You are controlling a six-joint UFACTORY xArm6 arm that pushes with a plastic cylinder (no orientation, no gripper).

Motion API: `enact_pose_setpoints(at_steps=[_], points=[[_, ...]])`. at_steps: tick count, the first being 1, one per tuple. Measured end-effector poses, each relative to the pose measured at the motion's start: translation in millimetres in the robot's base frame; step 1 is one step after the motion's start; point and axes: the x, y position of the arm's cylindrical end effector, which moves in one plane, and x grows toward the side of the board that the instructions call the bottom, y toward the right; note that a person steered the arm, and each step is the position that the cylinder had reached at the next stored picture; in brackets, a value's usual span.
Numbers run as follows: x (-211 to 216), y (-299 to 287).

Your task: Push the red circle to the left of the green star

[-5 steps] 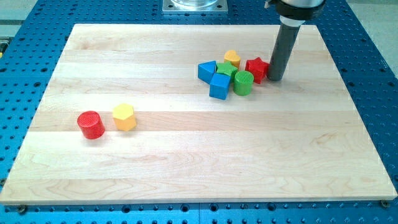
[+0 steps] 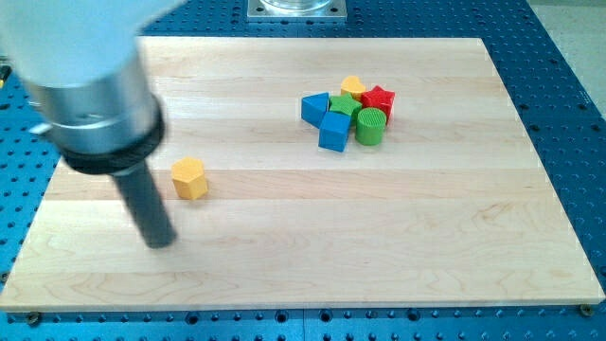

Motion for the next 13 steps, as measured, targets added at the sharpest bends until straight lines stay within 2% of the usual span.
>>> enact_pose_setpoints(at_steps=[1, 2, 4, 5, 6, 7, 8, 9, 10, 11, 12, 13], points=[[-33, -24], [-85, -24], [-116, -48], [-155, 38], [-175, 105], [-187, 60], [-211, 71], [-215, 137], [-220, 158], [-266, 157], [-255, 147], [-225, 149]])
